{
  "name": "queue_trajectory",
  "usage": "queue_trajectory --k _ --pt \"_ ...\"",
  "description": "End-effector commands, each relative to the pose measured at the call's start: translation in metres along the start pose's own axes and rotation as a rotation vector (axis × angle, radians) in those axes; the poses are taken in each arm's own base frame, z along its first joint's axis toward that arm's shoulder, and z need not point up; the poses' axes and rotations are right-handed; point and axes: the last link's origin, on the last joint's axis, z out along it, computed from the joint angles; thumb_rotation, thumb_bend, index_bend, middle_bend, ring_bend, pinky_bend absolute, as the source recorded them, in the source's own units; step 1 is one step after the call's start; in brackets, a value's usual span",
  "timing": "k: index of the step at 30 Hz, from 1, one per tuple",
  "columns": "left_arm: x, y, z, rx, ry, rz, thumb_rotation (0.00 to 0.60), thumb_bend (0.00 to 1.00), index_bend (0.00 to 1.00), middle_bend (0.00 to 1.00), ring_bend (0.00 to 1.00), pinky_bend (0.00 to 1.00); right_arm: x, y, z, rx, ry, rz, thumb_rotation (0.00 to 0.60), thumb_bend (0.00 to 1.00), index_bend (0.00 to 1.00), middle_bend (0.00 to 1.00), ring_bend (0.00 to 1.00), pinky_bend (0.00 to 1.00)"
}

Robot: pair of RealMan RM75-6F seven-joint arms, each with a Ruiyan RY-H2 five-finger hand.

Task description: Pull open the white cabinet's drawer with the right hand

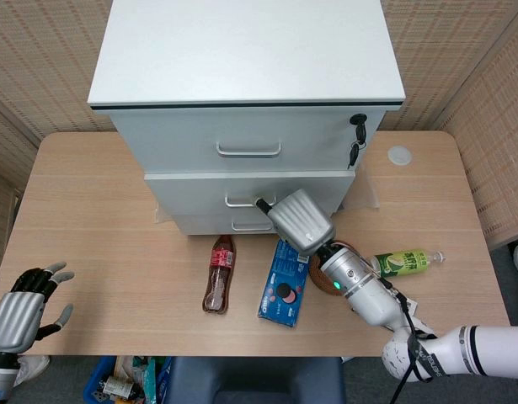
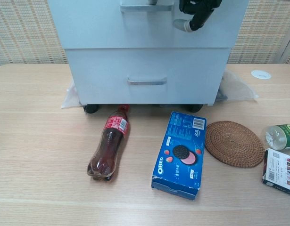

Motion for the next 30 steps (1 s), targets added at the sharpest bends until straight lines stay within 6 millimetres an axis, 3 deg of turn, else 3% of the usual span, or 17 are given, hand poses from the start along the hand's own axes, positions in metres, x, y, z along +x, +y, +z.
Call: queue_trajectory --k 1,30 --pt "0.000 0.000 0.000 0.001 -0.003 0.000 0.600 0.34 0.26 0.19 0.20 0.16 0.000 0.000 -0.003 0.001 0.001 -0.007 0.600 0.41 0.22 0.92 0.98 0.78" --pt "-0.002 -0.002 0.000 0.009 -0.024 0.003 0.600 0.34 0.26 0.18 0.20 0.16 0.005 -0.016 -0.038 0.031 0.011 -0.058 0.600 0.41 0.22 0.92 0.98 0.78"
